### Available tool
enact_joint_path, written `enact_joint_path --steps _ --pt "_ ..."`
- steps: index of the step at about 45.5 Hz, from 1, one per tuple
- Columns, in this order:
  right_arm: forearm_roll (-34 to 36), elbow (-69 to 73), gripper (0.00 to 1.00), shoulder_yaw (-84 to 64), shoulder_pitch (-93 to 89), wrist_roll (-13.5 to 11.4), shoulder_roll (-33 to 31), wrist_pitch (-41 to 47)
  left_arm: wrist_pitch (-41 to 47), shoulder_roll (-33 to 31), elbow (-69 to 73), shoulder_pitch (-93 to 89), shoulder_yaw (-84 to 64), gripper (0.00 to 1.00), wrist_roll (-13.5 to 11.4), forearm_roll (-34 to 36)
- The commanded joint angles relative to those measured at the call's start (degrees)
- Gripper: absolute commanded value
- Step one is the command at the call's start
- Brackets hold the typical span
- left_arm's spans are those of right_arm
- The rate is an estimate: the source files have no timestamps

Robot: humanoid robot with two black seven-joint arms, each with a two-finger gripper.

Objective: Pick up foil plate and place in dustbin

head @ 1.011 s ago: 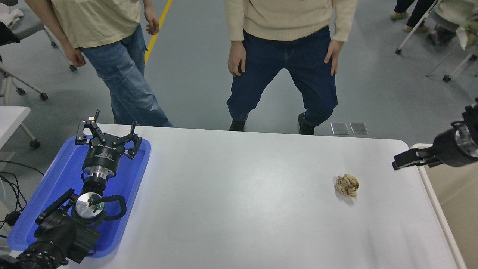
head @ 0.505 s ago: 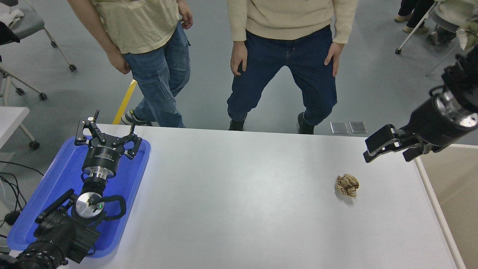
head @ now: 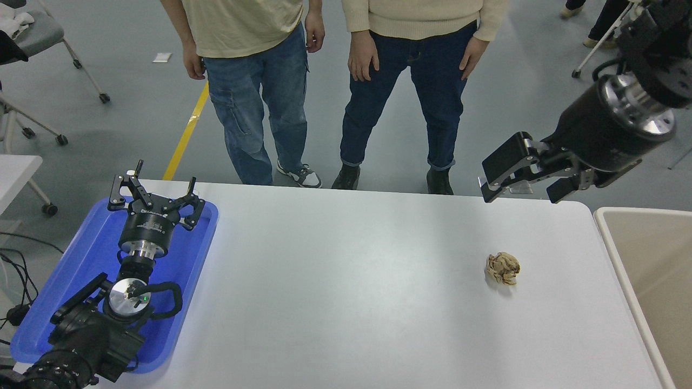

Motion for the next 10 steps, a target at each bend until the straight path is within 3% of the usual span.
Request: enact_joint_path --steps 1,10 --pt "3.83 1.34 1.00 -2.08 2.39 0.07 3.05 0.19 0.00 0.05 0.01 0.01 -0.02 1.00 -0.01 -0.01" --pt "6.64 1.43 1.00 -2.34 2.31 0.25 6.30 0.19 0.00 -0.03 0.01 0.01 -0.02 1.00 -0.01 -0.01"
